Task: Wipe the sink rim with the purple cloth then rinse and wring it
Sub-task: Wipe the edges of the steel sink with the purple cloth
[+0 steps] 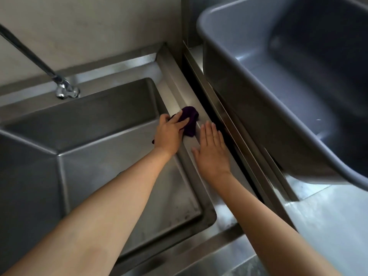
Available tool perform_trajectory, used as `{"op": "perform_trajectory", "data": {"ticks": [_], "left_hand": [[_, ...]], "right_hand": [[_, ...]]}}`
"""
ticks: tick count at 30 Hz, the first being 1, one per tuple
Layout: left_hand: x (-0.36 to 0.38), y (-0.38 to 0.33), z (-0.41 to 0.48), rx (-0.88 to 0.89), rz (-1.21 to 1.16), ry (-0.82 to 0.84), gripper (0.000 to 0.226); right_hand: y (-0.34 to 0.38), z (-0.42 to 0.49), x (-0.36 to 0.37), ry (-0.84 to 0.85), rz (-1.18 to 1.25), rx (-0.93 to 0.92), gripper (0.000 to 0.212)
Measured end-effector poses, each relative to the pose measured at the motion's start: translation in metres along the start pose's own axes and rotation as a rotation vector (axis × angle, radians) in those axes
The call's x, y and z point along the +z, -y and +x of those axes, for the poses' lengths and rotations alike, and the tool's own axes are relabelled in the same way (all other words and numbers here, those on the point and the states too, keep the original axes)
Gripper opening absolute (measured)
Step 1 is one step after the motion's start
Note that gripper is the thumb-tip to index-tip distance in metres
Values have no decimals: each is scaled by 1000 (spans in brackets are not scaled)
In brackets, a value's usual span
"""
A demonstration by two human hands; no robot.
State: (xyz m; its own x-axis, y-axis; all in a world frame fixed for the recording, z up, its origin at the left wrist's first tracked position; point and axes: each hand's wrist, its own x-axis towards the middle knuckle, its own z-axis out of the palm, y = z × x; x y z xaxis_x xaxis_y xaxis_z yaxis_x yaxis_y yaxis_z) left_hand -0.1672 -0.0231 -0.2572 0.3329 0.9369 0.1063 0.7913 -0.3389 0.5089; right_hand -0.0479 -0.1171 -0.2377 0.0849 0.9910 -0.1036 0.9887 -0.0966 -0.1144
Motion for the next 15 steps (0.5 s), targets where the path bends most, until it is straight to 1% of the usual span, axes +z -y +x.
{"op": "perform_trajectory", "data": {"ticks": [2, 6, 15], "left_hand": [[-3, 6, 13, -25, -9, -6, 37], [-14, 15, 38, 2, 39, 1, 36], [-25, 36, 75, 4, 42, 29, 37]], "right_hand": [[3, 3, 2, -10, -20, 19, 66], [4, 8, 2, -28, 2, 27, 67], [12, 38, -1, -43, 65, 66, 69]]}}
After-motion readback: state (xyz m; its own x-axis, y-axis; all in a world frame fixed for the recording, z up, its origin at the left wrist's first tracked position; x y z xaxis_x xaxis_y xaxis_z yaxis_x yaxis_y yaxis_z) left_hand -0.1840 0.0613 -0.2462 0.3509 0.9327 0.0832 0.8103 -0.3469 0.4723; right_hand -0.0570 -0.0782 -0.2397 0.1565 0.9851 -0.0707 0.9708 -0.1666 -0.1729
